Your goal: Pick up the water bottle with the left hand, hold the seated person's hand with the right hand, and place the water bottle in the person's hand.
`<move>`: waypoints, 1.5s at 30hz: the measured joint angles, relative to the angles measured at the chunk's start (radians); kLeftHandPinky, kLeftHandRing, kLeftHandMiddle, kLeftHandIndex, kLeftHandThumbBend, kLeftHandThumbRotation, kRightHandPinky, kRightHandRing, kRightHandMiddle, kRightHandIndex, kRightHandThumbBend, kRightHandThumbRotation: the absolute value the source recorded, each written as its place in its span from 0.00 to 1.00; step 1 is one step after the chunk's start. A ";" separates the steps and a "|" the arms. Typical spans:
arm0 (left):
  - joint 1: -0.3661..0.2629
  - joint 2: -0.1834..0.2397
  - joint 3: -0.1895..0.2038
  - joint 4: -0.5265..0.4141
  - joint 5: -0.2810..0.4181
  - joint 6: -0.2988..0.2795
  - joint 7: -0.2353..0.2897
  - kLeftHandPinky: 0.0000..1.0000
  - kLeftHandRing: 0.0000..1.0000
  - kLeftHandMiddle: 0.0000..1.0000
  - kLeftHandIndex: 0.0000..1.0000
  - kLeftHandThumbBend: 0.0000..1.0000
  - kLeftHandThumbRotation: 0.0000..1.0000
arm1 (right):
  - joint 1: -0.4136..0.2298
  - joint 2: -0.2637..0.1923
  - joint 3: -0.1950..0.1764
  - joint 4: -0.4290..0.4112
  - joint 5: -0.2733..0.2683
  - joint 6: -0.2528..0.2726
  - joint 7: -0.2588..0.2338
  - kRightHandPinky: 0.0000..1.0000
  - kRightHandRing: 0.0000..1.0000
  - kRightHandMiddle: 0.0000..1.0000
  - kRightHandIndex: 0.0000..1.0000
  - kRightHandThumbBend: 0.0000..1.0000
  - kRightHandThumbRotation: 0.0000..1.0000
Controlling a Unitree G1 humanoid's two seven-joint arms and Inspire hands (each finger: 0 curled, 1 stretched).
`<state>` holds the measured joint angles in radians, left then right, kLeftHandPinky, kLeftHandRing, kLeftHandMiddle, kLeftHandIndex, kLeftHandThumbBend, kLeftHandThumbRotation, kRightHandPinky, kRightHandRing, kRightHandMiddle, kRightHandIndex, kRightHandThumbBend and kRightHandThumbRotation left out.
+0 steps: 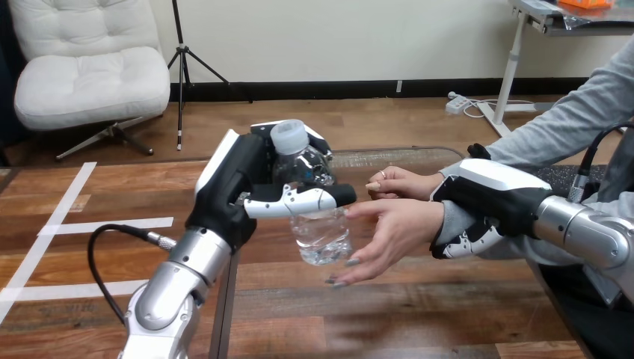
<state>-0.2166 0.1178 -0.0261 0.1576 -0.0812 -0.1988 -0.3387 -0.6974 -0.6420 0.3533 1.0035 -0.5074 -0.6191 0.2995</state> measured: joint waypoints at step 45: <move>-0.023 -0.059 -0.045 0.081 0.013 -0.023 -0.035 0.29 0.34 0.38 0.38 0.85 0.00 | 0.000 0.010 -0.001 -0.019 0.000 0.023 0.004 0.22 0.26 0.32 0.36 0.48 0.00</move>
<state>-0.2397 0.0584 -0.0712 0.2387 -0.0679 -0.2215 -0.3741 -0.6971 -0.6323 0.3521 0.9850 -0.5073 -0.5961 0.3038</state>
